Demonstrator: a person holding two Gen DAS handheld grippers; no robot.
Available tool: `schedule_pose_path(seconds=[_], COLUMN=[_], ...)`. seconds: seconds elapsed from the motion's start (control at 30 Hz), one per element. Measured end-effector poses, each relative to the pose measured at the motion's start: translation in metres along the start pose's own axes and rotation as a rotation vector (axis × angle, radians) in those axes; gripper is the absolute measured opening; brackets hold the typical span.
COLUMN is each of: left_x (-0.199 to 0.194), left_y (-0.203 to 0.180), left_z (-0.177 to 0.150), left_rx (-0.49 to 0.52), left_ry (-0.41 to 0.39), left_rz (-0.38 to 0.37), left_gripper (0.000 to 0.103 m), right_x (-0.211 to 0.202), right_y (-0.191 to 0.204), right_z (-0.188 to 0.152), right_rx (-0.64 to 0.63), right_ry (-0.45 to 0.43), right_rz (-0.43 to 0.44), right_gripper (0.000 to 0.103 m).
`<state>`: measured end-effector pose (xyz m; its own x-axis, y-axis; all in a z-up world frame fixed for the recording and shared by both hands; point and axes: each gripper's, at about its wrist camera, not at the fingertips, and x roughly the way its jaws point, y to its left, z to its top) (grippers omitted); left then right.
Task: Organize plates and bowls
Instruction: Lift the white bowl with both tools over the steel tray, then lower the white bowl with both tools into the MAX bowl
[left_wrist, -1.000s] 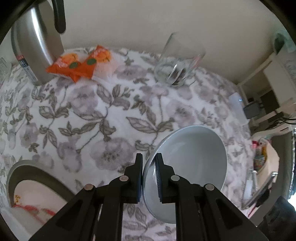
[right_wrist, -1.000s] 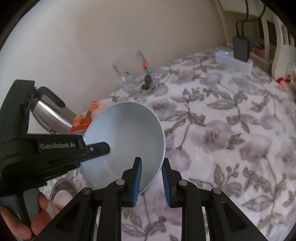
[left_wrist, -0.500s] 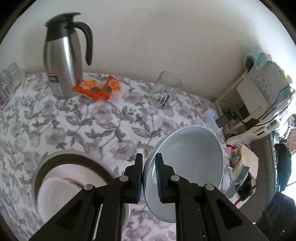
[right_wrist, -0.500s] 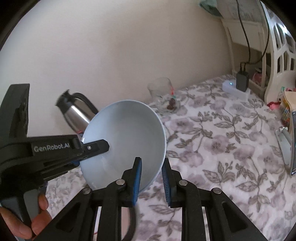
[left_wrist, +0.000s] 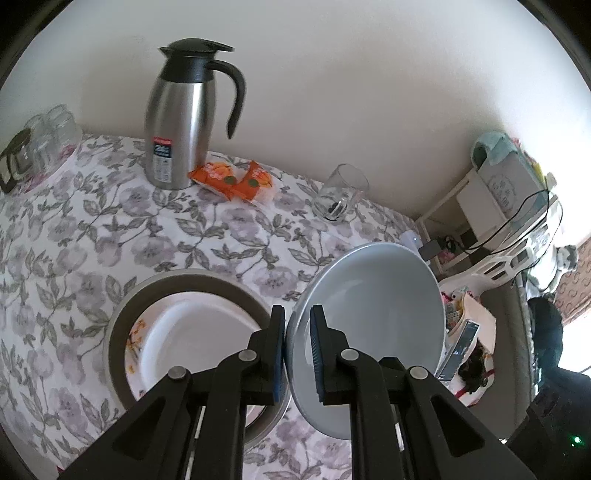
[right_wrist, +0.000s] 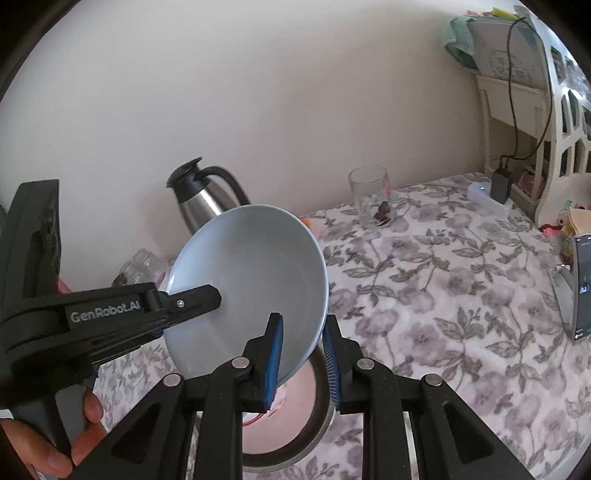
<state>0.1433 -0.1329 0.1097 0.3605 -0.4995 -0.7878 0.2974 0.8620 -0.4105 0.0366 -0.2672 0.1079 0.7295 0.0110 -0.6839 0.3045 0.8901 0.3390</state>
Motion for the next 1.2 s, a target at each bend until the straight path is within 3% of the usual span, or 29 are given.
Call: schedule_pose_path(seconds=[0.57,0.83,1.2], left_x=[-0.013,-0.010,0.017], left_y=[0.091,0.107,0.118], left_z=[-0.032,-0.037,-0.041], left_rx=[-0.225,-0.237,-0.258], left_ry=[-0.069,-0.073,-0.004], left_rz=[-0.073,-0.068,-0.033], left_gripper=[0.014,0.014,0.014], right_x=[0.033,0.055,0.074], right_y=[0.047,0.054,0.055], right_z=[-0.032,-0.041,-0.047], right_rx=[-0.099,-0.113,-0.122], right_ry=[0.103,0.163,0.208], right_rz=[0.045,0.040,-0.008], right_gripper=[0.024,0.023,0.023])
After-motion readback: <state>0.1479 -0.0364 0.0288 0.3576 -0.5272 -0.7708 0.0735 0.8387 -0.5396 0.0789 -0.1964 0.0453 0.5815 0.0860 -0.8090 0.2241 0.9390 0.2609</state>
